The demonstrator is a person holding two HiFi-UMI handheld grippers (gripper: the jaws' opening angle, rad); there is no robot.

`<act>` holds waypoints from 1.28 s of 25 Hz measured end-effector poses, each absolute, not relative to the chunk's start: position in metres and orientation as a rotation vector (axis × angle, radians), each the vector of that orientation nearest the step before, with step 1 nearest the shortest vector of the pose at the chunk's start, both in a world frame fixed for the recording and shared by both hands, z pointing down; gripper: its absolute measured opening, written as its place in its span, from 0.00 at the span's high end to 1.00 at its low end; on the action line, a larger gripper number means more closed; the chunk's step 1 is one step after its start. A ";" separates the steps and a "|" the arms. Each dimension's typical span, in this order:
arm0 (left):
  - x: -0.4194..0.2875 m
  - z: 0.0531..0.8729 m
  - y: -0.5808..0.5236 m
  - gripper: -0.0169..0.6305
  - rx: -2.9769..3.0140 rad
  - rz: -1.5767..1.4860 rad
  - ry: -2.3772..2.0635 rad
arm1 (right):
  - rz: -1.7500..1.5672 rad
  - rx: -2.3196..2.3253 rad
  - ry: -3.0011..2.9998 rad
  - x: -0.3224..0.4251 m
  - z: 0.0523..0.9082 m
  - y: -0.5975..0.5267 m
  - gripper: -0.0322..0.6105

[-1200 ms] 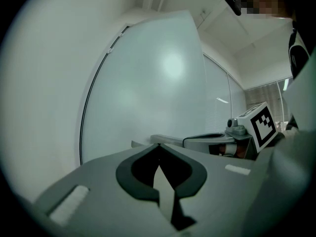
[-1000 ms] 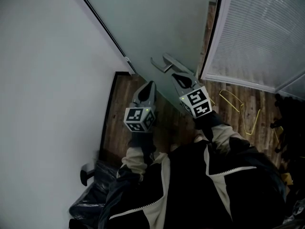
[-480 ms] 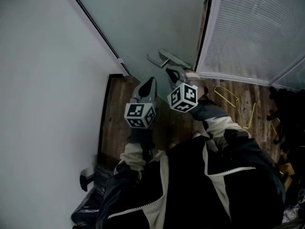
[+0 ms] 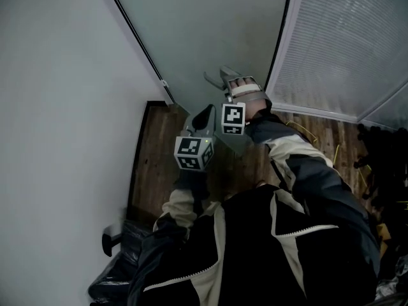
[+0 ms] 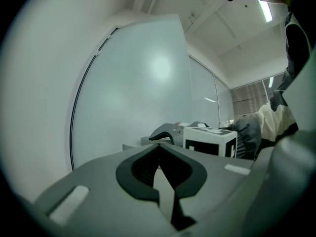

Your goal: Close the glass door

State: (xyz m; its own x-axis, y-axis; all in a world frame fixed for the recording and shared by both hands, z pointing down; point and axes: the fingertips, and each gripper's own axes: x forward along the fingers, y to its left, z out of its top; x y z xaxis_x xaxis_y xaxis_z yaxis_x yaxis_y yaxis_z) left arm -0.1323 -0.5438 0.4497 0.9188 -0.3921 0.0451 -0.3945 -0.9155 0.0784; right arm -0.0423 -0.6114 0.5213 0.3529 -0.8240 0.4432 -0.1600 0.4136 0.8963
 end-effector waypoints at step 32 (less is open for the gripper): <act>-0.092 0.444 -0.531 0.97 3.012 0.051 -0.477 | -0.604 1.012 -0.982 0.046 0.528 -0.636 0.78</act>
State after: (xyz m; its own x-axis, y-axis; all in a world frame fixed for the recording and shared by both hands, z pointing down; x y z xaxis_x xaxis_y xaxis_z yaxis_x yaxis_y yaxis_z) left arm -0.0918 -0.5307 0.4444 0.9506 -0.3069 0.0475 -0.3100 -0.9469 0.0852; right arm 0.0463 -0.6358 0.5280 0.4560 -0.8003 0.3893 -0.0132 0.4313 0.9021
